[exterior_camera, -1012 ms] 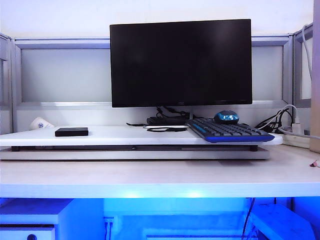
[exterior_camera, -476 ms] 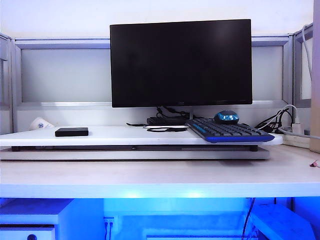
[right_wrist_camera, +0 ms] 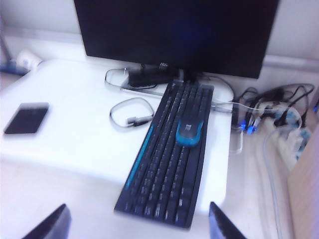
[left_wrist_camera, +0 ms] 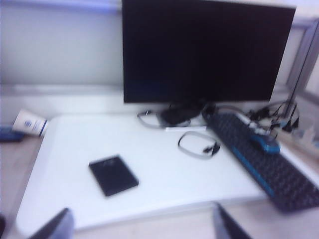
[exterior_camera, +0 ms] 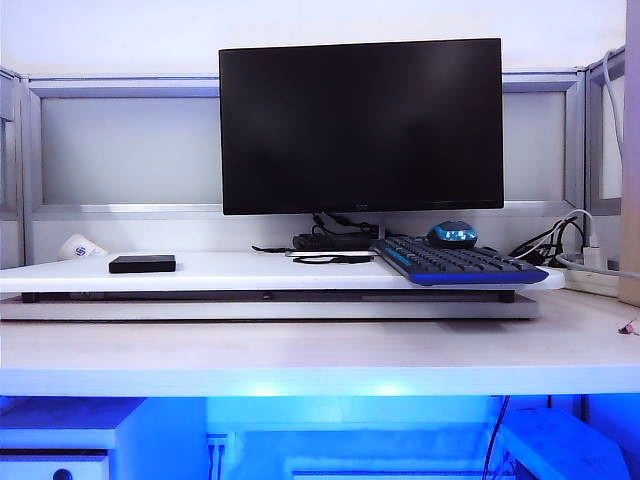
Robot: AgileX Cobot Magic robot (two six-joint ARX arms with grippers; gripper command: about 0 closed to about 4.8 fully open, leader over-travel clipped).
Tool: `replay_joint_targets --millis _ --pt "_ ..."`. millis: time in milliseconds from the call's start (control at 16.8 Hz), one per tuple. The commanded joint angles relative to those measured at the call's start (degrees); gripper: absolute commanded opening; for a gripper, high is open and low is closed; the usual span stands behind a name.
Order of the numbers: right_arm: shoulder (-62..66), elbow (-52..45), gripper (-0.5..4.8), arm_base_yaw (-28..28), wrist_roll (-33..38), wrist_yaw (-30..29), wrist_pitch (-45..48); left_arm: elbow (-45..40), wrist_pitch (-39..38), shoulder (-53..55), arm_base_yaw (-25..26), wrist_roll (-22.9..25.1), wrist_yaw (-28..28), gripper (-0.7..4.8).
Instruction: Unplug the data cable of the portable hard drive.
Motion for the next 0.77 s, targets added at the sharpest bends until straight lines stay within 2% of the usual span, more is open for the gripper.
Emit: replay_joint_targets --millis 60,179,238,298,357,536,714,774 --pt "-16.02 -18.67 3.23 0.0 3.23 4.11 11.69 -8.79 0.98 -9.62 0.07 3.43 -3.93 3.03" --pt "-20.87 -23.52 3.18 -0.02 3.23 5.38 11.72 -12.7 0.77 -13.53 0.07 3.43 -3.93 2.95" --pt "-22.51 -25.14 2.97 -0.02 3.23 5.68 11.39 -13.7 0.52 -14.51 0.07 3.41 -3.96 2.95" --pt "-24.74 -27.65 2.35 -0.02 4.74 7.58 11.39 -15.87 0.09 -16.52 0.07 3.39 -3.96 2.95" --pt "-25.99 -29.22 2.08 -0.02 5.4 9.09 11.41 -17.0 0.07 -17.42 0.07 3.41 -3.96 2.95" --pt "-27.82 -34.64 2.1 -0.02 5.53 12.9 12.28 -20.41 -0.04 -20.24 0.07 3.45 -3.98 2.95" --pt "-27.65 -40.72 2.1 0.0 5.57 11.37 14.95 -21.92 0.96 -21.49 0.07 3.39 -4.39 2.88" --pt "-27.63 -41.64 2.1 0.0 5.62 11.28 15.63 -21.92 1.2 -21.51 0.07 3.06 -5.25 2.66"
